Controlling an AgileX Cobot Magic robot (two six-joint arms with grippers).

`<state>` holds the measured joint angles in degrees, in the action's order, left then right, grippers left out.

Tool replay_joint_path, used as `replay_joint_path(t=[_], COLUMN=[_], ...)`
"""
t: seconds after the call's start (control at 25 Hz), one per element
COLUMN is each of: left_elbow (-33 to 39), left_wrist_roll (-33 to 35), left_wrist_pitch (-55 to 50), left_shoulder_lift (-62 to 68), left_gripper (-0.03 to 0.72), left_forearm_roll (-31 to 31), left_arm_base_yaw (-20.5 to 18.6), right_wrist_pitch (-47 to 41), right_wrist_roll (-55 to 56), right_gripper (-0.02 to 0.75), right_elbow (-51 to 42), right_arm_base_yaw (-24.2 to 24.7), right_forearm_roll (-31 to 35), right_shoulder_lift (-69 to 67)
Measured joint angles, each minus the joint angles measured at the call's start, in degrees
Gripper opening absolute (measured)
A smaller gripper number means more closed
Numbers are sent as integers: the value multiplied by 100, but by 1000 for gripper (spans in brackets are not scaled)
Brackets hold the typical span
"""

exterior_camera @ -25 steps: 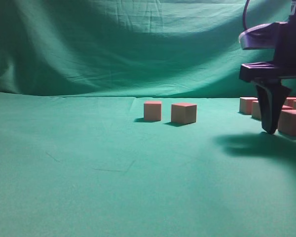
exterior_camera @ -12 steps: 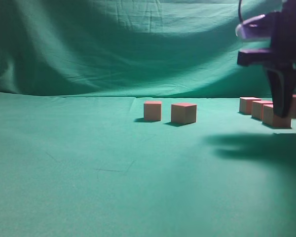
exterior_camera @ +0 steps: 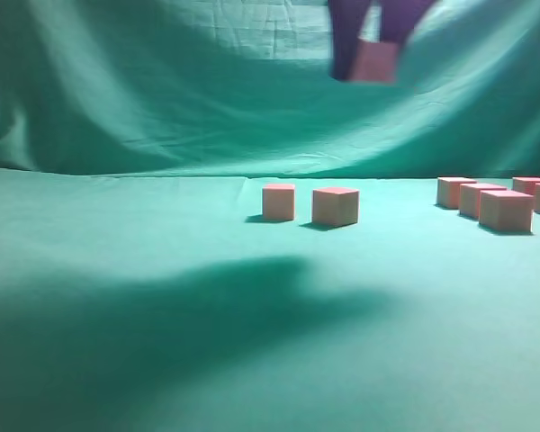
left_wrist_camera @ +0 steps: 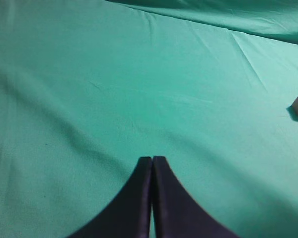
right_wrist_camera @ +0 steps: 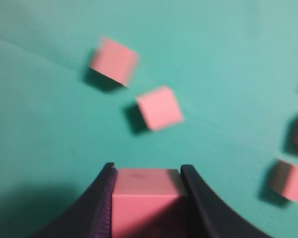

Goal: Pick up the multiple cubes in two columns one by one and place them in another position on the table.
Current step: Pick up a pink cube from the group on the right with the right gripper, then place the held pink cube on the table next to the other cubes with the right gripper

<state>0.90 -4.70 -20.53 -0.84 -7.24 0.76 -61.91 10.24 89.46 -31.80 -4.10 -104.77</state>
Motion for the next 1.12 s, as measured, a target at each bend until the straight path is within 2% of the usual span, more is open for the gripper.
replay_joint_path(t=[0.2,0.36,0.72,0.88,1.12], left_elbow=[0,0,0,0,0], left_wrist_roll=[0,0,0,0,0], left_wrist_pitch=[0,0,0,0,0], left_shoulder_lift=[0,0,0,0,0], left_gripper=[0,0,0,0,0], left_forearm_roll=[0,0,0,0,0], left_arm_base_yaw=[0,0,0,0,0], right_wrist_pitch=[-107,-383,-589,-529,-321], right_wrist_roll=[207,245,480,606,938], right_gripper=[260,260,260,260,260], right_elbow=[992,1741,2872,2923,2923], right_arm_base_yaw=[-601,-886,-976,-978,-1000], right_forearm_roll=[105,117,116,57,-426], right_shoulder_lift=[-505,-1151,-2392,-2651,-2872])
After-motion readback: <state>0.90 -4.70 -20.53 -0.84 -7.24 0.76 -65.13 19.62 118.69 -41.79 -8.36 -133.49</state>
